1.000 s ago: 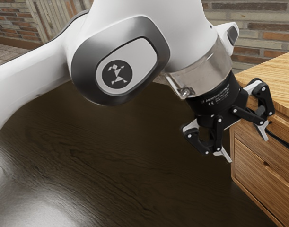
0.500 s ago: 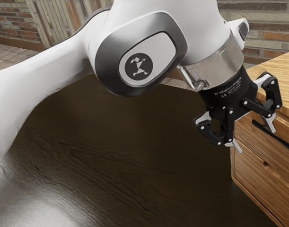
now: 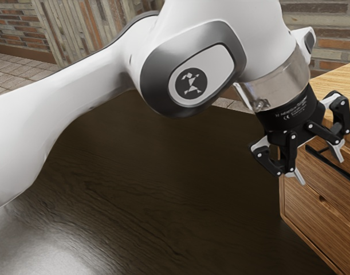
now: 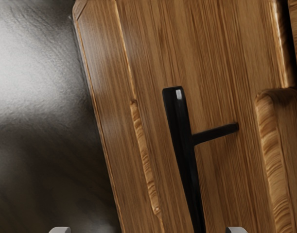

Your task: Pull the drawer handle with one arm to open the drawer

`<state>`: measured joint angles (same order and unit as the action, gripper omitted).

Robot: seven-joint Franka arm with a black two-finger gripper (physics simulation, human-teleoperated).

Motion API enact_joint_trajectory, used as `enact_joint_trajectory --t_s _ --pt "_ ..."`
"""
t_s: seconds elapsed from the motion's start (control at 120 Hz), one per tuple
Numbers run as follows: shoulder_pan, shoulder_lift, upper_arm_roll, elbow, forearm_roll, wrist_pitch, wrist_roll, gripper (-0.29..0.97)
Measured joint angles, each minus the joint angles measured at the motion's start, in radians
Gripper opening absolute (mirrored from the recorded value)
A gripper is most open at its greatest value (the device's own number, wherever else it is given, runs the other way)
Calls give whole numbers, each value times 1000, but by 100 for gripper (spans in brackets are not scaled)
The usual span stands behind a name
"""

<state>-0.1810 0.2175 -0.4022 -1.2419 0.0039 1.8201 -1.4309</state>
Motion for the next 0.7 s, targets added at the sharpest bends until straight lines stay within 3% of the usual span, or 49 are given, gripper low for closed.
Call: enact_joint_trajectory --t_s 0.458,0.7 --pt "-5 1 1 -24 3 7 -5 31" --pt "-7 -4 0 -26 3 3 -12 7"
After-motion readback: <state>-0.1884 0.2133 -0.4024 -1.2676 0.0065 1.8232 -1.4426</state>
